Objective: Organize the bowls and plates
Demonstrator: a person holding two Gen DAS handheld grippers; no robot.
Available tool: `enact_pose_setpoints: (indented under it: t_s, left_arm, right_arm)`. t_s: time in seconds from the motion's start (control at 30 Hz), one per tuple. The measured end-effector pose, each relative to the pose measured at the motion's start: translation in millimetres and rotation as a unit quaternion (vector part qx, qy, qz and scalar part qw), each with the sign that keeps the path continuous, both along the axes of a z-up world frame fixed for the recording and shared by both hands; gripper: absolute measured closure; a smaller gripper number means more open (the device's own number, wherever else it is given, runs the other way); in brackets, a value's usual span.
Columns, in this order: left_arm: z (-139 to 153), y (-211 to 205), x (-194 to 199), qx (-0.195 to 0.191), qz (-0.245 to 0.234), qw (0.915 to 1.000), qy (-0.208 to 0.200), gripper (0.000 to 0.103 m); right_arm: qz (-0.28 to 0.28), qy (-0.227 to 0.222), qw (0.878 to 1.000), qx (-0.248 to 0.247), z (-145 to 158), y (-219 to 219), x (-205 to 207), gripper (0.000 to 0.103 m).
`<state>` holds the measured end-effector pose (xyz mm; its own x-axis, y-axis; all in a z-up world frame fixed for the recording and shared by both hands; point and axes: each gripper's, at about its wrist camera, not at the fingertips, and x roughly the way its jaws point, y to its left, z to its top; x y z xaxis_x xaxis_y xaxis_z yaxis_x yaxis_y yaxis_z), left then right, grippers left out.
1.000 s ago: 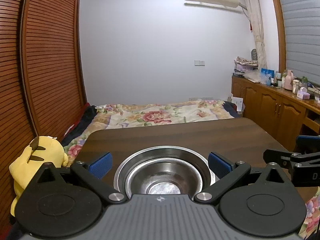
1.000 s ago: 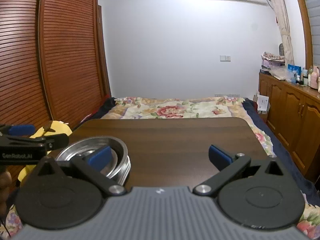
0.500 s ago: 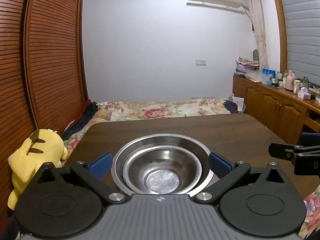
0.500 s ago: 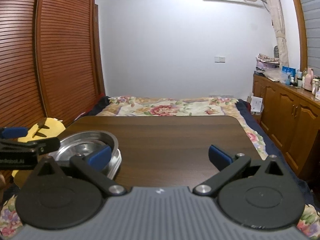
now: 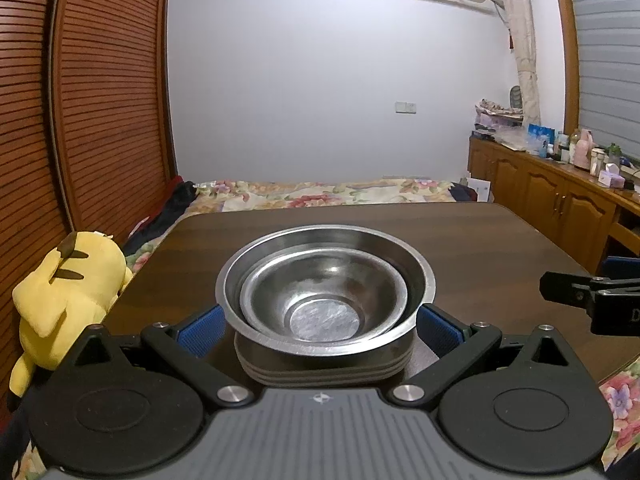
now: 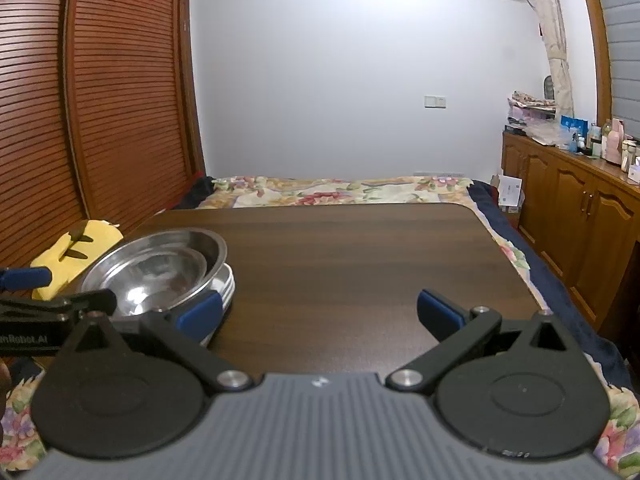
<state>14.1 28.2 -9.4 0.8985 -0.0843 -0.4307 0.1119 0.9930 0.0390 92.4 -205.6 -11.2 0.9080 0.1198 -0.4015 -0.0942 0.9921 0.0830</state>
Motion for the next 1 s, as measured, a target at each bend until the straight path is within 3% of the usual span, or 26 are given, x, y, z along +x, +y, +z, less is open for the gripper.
enact_pose_setpoints:
  t_s: [1.0]
  left_arm:
    - [-0.4,4.1,-0.1,-0.005,0.006,1.0000,-0.002,0.000]
  right_arm:
    - [0.000,0.001,1.000,-0.005,-2.2,-3.0,-0.4,0.000]
